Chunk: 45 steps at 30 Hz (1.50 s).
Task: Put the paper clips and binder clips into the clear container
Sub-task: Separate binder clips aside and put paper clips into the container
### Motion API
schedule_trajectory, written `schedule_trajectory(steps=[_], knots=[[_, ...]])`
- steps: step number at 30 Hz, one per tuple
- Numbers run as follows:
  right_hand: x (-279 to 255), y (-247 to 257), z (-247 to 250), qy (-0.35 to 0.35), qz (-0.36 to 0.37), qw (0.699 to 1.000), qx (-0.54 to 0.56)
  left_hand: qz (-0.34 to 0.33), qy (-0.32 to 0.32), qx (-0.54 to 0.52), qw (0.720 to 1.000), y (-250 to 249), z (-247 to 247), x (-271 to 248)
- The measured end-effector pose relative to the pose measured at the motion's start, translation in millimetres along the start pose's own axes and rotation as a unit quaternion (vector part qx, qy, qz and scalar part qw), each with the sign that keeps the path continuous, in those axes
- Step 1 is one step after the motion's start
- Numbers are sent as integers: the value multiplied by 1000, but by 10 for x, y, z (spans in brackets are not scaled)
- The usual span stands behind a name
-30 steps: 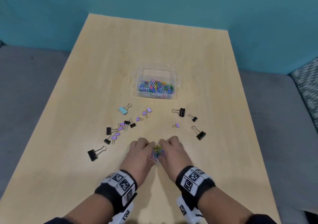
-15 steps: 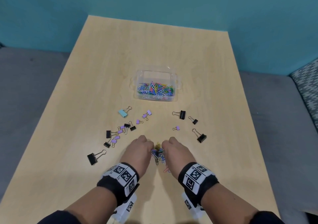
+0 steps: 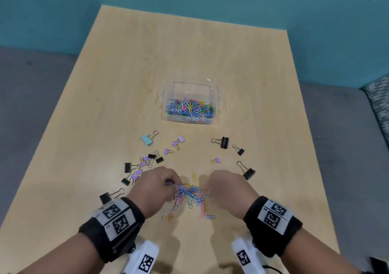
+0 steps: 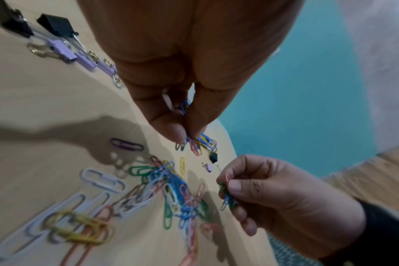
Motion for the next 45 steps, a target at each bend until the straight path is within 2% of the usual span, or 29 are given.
schedule_trajectory(steps=[3,6,8,10,12,15,17,19,22,24,26,28,30,32,34,36,38,40,41,43,45], knots=[[15,92,115,-6,-17,993,116,19,45,-99,994,-101,122,-57],[72,310,305,-8,16,986,168,15,62,-174,983,-320,283,-126],[214,480,505,-40,60,982,172,-9,43,-198,979,-531,415,-61],[435,549,796,-107,86,978,156,-37,19,-199,979,-852,482,169],[725,737,1027,-155,121,974,108,-76,-43,-198,976,-1147,650,388],[1091,933,1099,-169,133,975,49,-109,-98,-151,978,-1376,739,691],[1272,1005,1082,-152,123,980,16,-105,-108,-98,984,-1438,719,857],[1324,1059,1152,-128,101,984,-69,-98,-112,-19,989,-1479,694,916],[1157,1036,1308,-159,102,965,-184,-115,-186,113,969,-1393,766,812],[881,917,1242,-188,132,955,-190,-132,-213,115,961,-1176,746,581],[570,712,975,-147,138,956,-212,-153,-201,123,960,-838,585,327],[284,479,574,-34,130,959,-249,-168,-133,191,958,-431,313,117],[71,267,187,45,132,945,-295,-168,-67,256,950,-77,17,-17],[-47,66,-135,68,160,930,-324,-208,-49,329,920,125,-205,-99],[-109,-124,-394,89,188,909,-362,-248,-73,410,875,219,-349,-112],[-181,-258,-572,92,196,893,-395,-257,-73,435,860,295,-411,-121],[-283,-278,-647,86,202,892,-395,-269,-72,429,860,344,-400,-186],[-408,-243,-628,56,221,901,-370,-261,-99,397,874,407,-328,-281],[-467,-243,-587,30,212,911,-352,-234,-116,365,894,444,-276,-330],[-571,-274,-496,-24,151,937,-313,-149,-133,293,935,555,-188,-391],[-637,-336,-483,-53,81,965,-244,-86,-116,251,957,661,-187,-425]])
Point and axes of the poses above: each hand's wrist, its own x-axis towards the middle knuckle, its own z-axis out of the back of the hand, y = z × x, the point moved 1 cm from there along x, towards the middle knuckle, and after that the axes turned 13 degrees about z, right-handed, at the moved point
